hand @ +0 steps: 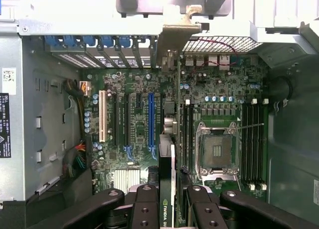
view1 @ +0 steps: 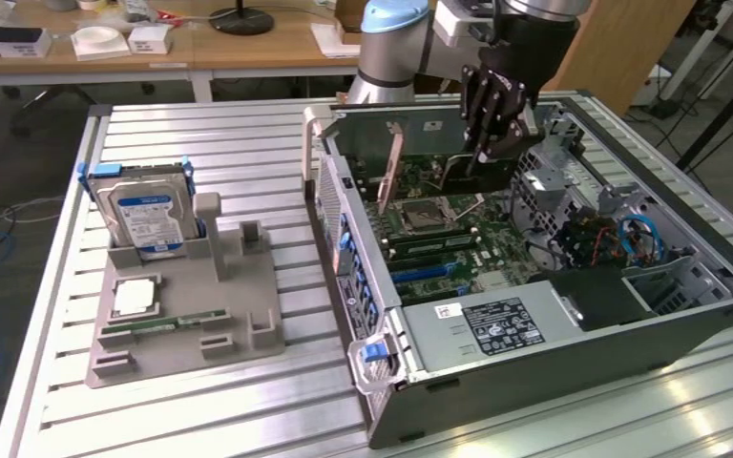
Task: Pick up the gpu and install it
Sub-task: 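Insert the gpu into the slot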
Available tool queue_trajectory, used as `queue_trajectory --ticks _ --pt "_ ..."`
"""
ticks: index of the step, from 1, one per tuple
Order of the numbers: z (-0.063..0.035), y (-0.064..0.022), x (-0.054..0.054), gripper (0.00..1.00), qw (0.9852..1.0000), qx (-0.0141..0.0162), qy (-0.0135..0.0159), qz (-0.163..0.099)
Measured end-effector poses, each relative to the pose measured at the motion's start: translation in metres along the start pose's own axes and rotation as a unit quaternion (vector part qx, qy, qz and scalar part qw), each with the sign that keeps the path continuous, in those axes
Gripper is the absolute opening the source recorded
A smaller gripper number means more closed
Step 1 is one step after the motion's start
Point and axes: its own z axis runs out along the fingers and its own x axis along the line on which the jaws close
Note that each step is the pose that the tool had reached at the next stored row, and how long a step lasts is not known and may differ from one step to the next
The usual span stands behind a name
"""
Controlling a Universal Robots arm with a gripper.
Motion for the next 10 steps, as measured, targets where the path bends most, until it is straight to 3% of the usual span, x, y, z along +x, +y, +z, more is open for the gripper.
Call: queue_trajectory --ticks 10 --pt "0.0023 0.0 0.0002 0.26 1.0 0.0001 -0.0001 0.0"
